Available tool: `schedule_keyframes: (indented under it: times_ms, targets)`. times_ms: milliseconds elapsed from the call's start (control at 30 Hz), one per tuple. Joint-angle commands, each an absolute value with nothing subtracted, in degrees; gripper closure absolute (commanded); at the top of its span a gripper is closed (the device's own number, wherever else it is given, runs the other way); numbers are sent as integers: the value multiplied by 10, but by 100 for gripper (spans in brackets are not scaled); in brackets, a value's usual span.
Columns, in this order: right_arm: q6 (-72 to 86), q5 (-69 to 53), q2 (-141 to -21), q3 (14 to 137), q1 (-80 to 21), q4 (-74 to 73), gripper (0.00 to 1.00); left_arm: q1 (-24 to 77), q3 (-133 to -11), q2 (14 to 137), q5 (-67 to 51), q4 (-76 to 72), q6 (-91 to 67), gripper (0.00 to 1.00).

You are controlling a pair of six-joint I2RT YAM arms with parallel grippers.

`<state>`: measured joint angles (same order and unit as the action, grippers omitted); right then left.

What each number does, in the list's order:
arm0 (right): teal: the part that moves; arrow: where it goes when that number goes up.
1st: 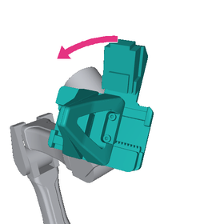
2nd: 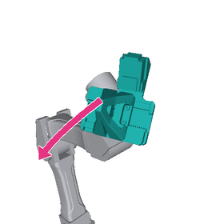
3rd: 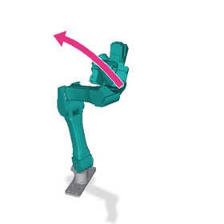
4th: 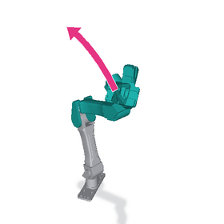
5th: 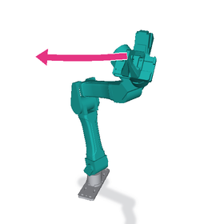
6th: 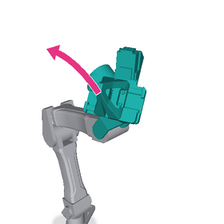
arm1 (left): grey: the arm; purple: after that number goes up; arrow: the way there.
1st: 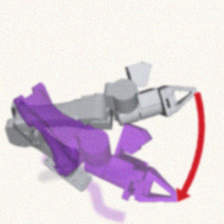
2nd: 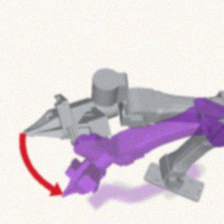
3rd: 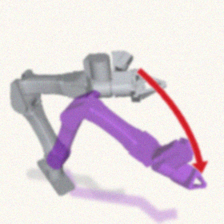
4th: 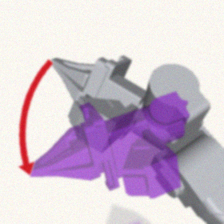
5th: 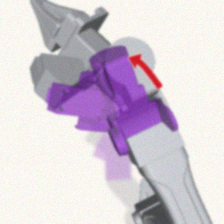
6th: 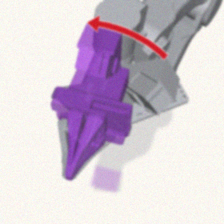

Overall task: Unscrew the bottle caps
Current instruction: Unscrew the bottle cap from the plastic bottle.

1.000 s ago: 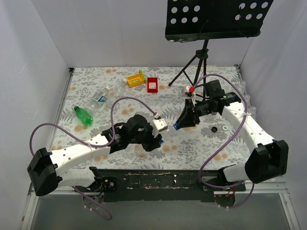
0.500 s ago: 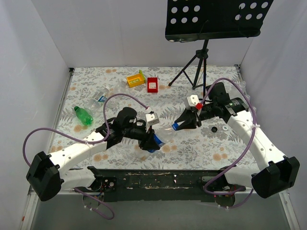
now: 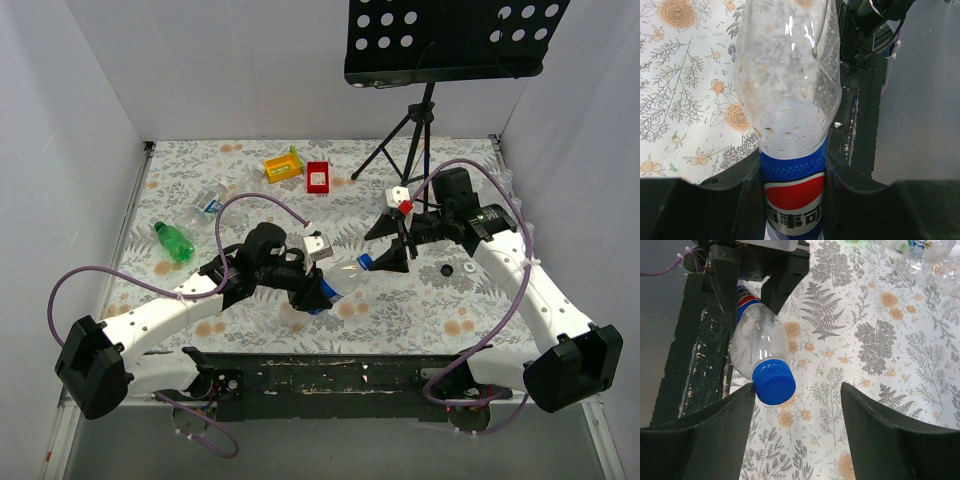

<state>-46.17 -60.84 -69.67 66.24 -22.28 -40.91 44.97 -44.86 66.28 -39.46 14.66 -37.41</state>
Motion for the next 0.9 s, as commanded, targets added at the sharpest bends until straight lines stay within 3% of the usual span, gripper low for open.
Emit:
schedule_keyframes:
  times_ms: [0, 267, 633, 867]
  targets:
    - [-377, -565, -710, 711, -216, -375, 22, 454, -476, 643, -384, 178, -351, 95]
    - [-277, -574, -724, 754, -192, -392, 20, 459, -496, 636, -277, 213, -319, 95]
    - [-60, -601, -718, 685, -157, -302, 20, 499, -504, 638, -118, 206, -279, 95]
    - [30, -611, -736, 647, -156, -249, 20, 529, -514, 666, -76, 187, -272, 95]
